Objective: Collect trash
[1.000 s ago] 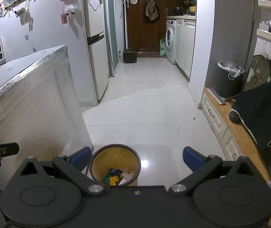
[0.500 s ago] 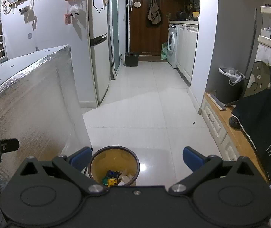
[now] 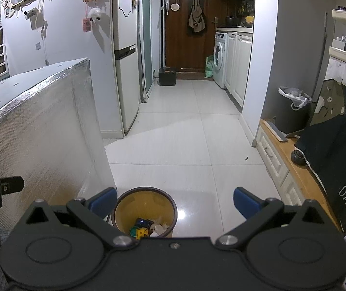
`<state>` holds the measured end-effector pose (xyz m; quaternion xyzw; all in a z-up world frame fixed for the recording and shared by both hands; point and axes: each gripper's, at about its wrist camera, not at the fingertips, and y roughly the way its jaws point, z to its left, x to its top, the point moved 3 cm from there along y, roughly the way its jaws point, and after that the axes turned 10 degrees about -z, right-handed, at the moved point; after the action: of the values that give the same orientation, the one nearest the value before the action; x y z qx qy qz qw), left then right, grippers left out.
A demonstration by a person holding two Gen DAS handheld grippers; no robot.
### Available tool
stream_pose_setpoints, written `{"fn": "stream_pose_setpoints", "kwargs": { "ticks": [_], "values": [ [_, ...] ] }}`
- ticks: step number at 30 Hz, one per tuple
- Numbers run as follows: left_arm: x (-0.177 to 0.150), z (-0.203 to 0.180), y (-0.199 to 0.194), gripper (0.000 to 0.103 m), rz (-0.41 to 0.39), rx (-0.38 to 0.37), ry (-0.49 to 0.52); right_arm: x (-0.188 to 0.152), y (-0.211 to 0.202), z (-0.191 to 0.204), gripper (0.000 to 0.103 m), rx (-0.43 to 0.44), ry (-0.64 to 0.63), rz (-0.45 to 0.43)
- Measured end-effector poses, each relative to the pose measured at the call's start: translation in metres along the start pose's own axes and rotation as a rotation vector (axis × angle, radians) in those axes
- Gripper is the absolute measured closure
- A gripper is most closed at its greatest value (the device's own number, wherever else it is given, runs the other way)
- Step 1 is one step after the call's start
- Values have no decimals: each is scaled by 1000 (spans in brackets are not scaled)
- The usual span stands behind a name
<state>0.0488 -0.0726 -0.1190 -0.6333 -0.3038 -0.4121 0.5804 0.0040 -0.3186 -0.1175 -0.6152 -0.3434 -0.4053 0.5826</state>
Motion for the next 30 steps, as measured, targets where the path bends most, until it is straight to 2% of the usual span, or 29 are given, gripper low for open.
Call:
{"fn": "stream_pose_setpoints", "kwargs": {
  "ticks": [30],
  "values": [
    [-2, -1, 1, 0, 17, -2, -5, -2, 4, 0, 0, -1, -1, 22]
  ]
}}
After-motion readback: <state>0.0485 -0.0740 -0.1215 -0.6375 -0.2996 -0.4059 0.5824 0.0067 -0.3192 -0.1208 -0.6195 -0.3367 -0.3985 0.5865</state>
